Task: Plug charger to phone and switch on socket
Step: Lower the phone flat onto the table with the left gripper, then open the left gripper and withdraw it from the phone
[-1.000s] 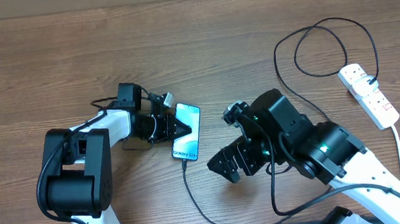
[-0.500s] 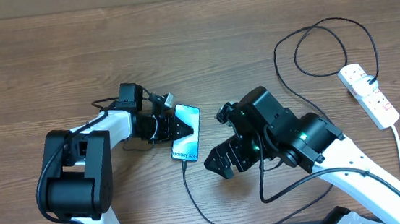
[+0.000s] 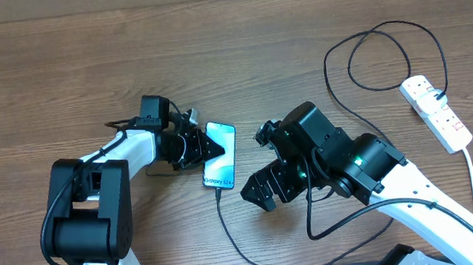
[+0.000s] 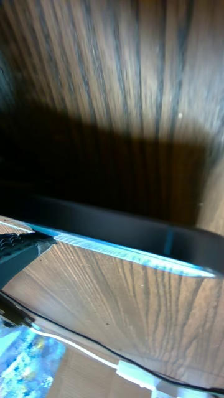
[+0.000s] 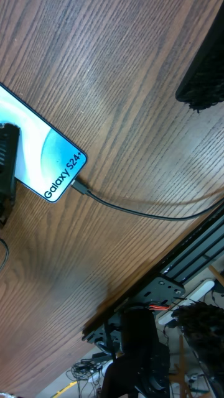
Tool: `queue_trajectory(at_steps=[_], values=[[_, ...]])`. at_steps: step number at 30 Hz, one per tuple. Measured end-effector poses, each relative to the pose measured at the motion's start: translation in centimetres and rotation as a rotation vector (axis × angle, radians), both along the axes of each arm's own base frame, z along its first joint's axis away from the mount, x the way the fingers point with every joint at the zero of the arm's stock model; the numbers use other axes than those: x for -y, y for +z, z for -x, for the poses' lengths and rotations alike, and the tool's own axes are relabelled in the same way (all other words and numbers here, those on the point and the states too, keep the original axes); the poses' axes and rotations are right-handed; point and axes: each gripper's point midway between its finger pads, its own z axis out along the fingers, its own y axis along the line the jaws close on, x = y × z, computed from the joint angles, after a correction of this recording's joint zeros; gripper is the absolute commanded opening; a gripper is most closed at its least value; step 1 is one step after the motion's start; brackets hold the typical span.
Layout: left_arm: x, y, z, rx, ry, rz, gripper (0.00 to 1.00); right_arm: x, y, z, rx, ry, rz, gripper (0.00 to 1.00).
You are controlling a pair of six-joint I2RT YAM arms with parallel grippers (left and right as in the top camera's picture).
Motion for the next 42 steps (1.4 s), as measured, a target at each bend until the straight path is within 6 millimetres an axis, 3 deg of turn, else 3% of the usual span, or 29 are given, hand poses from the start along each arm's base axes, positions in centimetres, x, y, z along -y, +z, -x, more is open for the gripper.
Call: queue_trajectory(at_steps=[17, 42], values=[[-0.9, 0.2, -0.4, -0.033, 0.062, -0.078, 0.42, 0.0, 0.0, 0.0, -0.001, 0.0, 0.0, 1.0], [-2.4, 0.2, -0.9, -0.021, 0.082, -0.184, 0.47, -0.1, 0.1, -0.2, 0.009, 0.0, -0.007, 1.0]])
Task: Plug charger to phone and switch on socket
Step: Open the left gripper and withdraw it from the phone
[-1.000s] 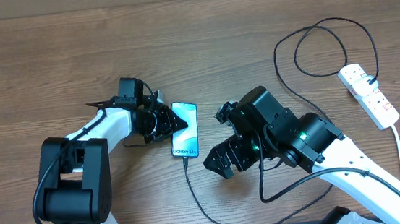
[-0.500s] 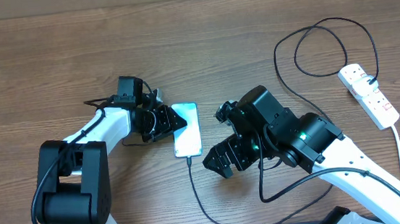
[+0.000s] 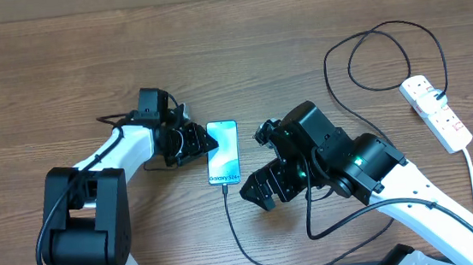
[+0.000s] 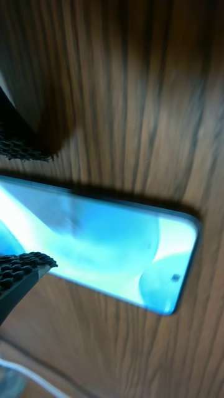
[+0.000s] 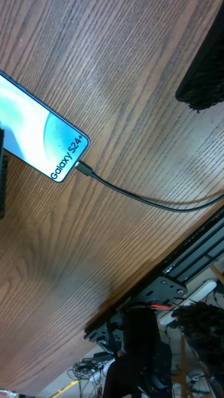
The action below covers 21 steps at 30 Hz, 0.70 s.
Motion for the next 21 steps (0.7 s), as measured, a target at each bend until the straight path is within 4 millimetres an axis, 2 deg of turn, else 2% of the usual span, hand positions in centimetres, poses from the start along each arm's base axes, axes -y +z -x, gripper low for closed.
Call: queue_trajectory(at_steps=[2, 6, 10, 13, 15, 16, 20, 21], values=[[-0.7, 0.1, -0.1, -0.018, 0.007, -0.048, 0.5, 0.0, 0.0, 0.0, 0.0, 0.0, 0.0, 1.0], [-2.5, 0.3, -0.2, -0.059, 0.017, -0.169, 0.44, -0.1, 0.1, -0.2, 0.008, 0.0, -0.007, 1.0], [-4.9, 0.5, 0.7, -0.12, 0.011, -0.305, 0.44, -0.3, 0.3, -0.4, 0.021, 0.0, -0.016, 1.0], [-5.8, 1.8, 0.5, -0.103, 0.016, -0.355, 0.43, -0.4, 0.3, -0.5, 0.023, 0.0, -0.018, 1.0], [-5.9, 4.1, -0.2, -0.03, 0.024, -0.363, 0.42, -0.4, 0.3, -0.5, 0.023, 0.0, -0.019, 1.0], [-5.9, 5.8, -0.5, 0.019, 0.027, -0.363, 0.42, -0.4, 0.3, -0.5, 0.024, 0.0, -0.019, 0.96], [-5.4, 14.0, -0.2, 0.249, 0.038, -0.363, 0.43, -0.4, 0.3, -0.6, 0.028, -0.001, -0.018, 0.63], [-5.2, 16.2, 0.4, 0.309, 0.037, -0.363, 0.44, -0.3, 0.3, -0.7, 0.033, -0.006, -0.015, 0.51]])
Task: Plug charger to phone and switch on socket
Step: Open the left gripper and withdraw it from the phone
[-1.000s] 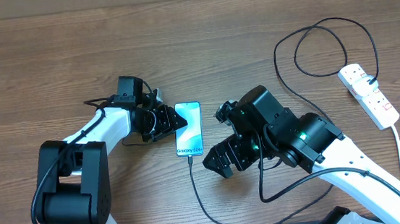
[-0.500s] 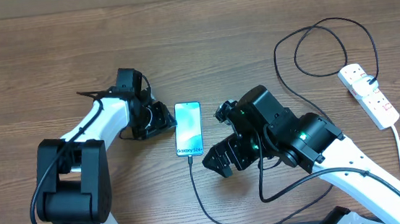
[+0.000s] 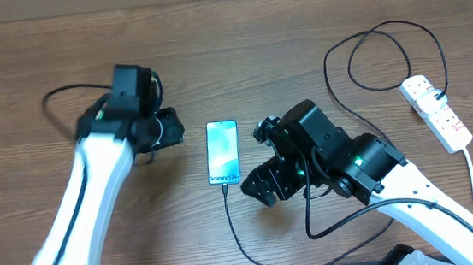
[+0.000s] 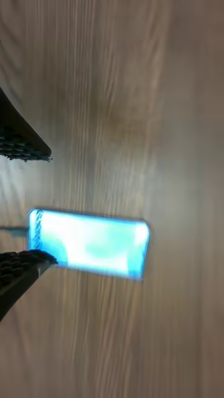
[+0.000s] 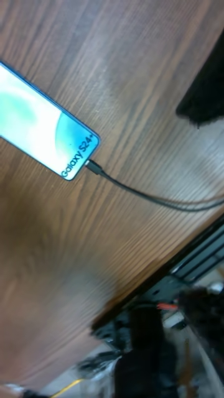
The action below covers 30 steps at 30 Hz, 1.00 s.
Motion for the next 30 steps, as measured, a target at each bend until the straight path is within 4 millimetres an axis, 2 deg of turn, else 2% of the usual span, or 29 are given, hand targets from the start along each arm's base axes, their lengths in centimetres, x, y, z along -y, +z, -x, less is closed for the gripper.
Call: queue_trajectory(at_steps=[2, 5, 6, 10, 13, 16, 19, 20, 21, 22, 23, 30], values=[[0.3, 3.7, 1.6, 0.099, -0.023, -0.008, 0.47, 0.1, 0.0, -0.3, 0.012, -0.008, 0.007, 0.34], [0.5, 7.1, 4.4, 0.196, -0.056, -0.023, 0.48, 0.3, -0.1, -0.8, 0.035, -0.023, 0.023, 0.15], [0.4, 7.9, 5.3, 0.221, -0.062, -0.027, 0.49, 0.3, -0.1, -1.0, 0.043, -0.029, 0.024, 0.04], [-0.5, 10.2, 8.3, 0.291, -0.066, -0.035, 0.5, 0.9, -0.3, -1.7, 0.058, -0.077, 0.056, 0.04], [-1.3, 11.1, 9.9, 0.321, -0.051, -0.041, 0.52, 2.7, -1.2, -2.4, 0.044, -0.211, 0.138, 0.04], [-2.5, 11.7, 11.5, 0.348, -0.025, -0.062, 0.55, 5.8, -2.2, -3.3, 0.031, -0.41, 0.258, 0.04], [-3.8, 12.1, 12.8, 0.366, 0.015, -0.085, 0.63, 9.1, -2.8, -3.8, 0.004, -0.602, 0.347, 0.04], [-4.2, 12.2, 13.2, 0.37, 0.028, -0.092, 0.71, 10.4, -2.9, -4.1, -0.009, -0.667, 0.367, 0.04], [-4.6, 12.2, 13.5, 0.371, 0.045, -0.1, 0.92, 12.2, -3.1, -4.5, -0.028, -0.757, 0.392, 0.04], [-4.8, 12.2, 13.7, 0.369, 0.063, -0.1, 1.0, 14.0, -3.2, -4.9, -0.049, -0.843, 0.409, 0.04], [-4.9, 12.2, 13.8, 0.369, 0.063, -0.103, 1.0, 14.9, -3.2, -5.1, -0.055, -0.885, 0.416, 0.04], [-5.3, 12.1, 13.8, 0.365, 0.094, -0.114, 1.0, 26.3, -2.7, -8.2, -0.092, -1.378, 0.381, 0.04]])
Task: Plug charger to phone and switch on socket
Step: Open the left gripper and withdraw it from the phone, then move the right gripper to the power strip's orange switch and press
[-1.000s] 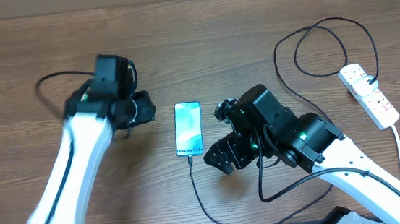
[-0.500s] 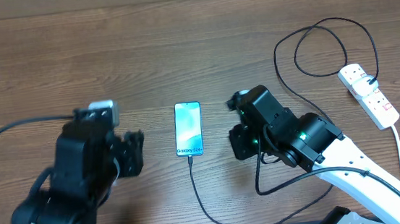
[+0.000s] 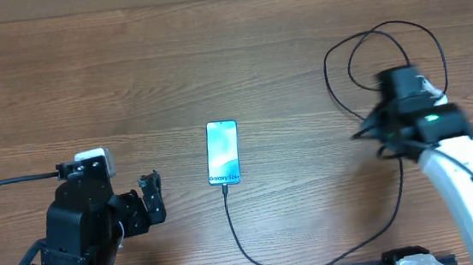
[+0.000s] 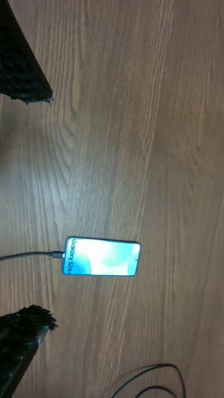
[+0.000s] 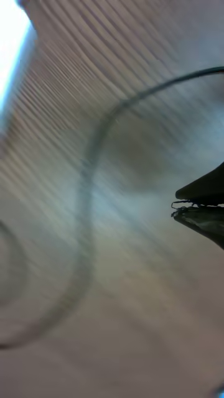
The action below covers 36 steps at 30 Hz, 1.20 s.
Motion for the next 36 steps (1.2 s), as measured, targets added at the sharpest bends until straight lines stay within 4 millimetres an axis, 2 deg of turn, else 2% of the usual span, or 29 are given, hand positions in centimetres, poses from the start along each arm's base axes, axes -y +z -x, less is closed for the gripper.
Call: queue_trajectory(at_steps=[4, 8, 12, 16, 19, 22, 26, 30, 36], values=[[-0.1, 0.1, -0.1, 0.004, 0.004, -0.002, 1.0, 5.1, 1.1, -1.9, 0.119, -0.182, 0.007, 0.04], [-0.1, 0.1, -0.1, 0.004, 0.004, -0.002, 1.0, 8.6, 1.0, -2.8, 0.16, -0.289, 0.017, 0.04], [-0.2, -0.3, 0.3, -0.018, 0.004, -0.01, 1.0, 12.1, -0.9, -3.7, 0.148, -0.381, 0.035, 0.04], [-0.2, -0.4, 0.4, -0.021, 0.004, -0.011, 1.0, 16.0, -3.9, -5.1, 0.134, -0.446, 0.058, 0.04], [-0.2, -0.4, 0.4, -0.02, 0.004, -0.011, 1.0, 17.7, -5.7, -5.7, 0.116, -0.445, 0.077, 0.04], [-0.2, -0.4, 0.4, -0.02, 0.004, -0.011, 1.0, 18.8, -6.5, -6.7, 0.13, -0.418, 0.1, 0.04], [-0.2, -0.4, 0.4, -0.02, 0.004, -0.011, 1.0, 19.5, -6.4, -8.1, 0.159, -0.351, 0.146, 0.04], [-0.2, -0.4, 0.4, -0.02, 0.004, -0.011, 1.0, 19.7, -6.8, -8.5, 0.151, -0.312, 0.169, 0.04], [-0.2, -0.4, 0.4, -0.02, 0.004, -0.011, 1.0, 19.8, -9.1, -8.2, 0.083, -0.285, 0.175, 0.04]])
